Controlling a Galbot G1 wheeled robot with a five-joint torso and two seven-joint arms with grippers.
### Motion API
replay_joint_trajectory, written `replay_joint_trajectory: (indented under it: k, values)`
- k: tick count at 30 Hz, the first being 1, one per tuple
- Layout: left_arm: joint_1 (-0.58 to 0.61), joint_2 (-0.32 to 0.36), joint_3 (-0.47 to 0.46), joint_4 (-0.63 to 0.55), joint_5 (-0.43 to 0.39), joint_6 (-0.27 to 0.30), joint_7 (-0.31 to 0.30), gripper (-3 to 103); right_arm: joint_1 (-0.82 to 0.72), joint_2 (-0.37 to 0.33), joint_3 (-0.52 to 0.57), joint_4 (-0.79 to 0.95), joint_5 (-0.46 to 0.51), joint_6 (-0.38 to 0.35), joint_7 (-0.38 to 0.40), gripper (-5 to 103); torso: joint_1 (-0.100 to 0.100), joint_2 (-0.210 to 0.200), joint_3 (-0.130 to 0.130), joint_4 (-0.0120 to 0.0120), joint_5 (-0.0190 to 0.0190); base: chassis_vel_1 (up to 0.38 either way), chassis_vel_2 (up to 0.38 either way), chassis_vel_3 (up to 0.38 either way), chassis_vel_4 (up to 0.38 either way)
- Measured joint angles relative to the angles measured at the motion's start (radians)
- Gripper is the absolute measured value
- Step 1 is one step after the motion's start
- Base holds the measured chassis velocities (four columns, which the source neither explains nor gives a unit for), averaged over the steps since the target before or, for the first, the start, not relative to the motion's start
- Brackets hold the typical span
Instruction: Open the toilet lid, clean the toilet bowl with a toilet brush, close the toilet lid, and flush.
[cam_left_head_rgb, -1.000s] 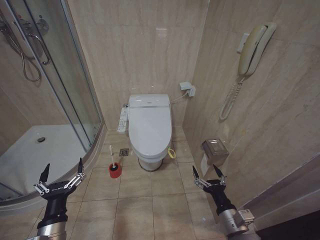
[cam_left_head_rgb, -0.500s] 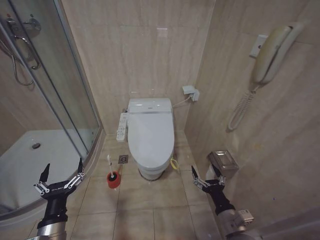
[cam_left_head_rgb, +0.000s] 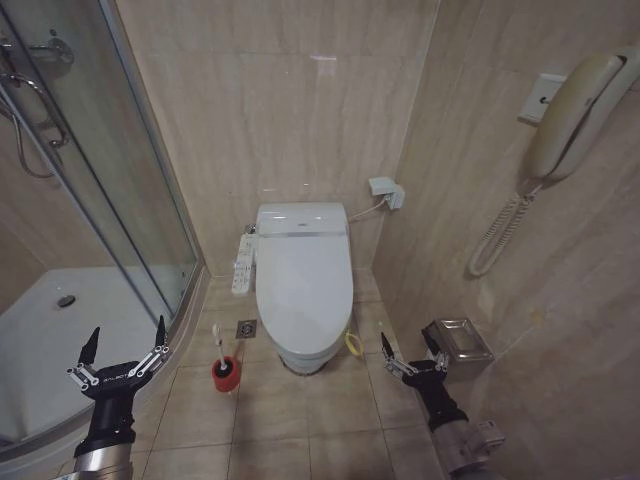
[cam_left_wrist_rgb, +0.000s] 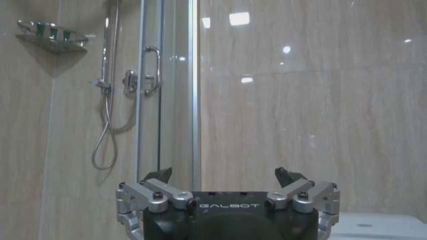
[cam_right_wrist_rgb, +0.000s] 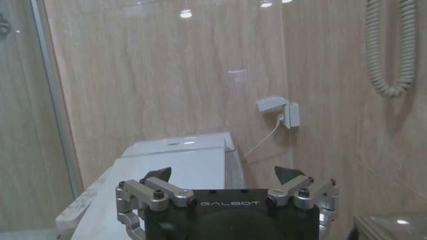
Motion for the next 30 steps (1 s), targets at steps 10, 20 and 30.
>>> replay_joint_trajectory:
  k: [10,20,30]
  values:
    - [0.000,0.000,0.000,0.000,0.000,0.000,0.000,100,-0.001,-0.008,0.001,-0.005,0.000,0.003,-0.020,100,0.000,0.000,0.000,0.0002,0.0000,-0.122,0.132,0.132,-0.118]
    - [0.000,0.000,0.000,0.000,0.000,0.000,0.000,100,-0.005,0.006,-0.029,-0.105,0.004,0.054,-0.062,100,0.000,0.000,0.000,0.0000,0.0000,-0.046,0.044,0.032,-0.048]
    - [0.000,0.000,0.000,0.000,0.000,0.000,0.000,100,0.081,0.046,-0.073,-0.460,-0.096,0.165,-0.059,100,0.000,0.000,0.000,-0.0001,0.0000,0.000,0.000,0.000,0.000]
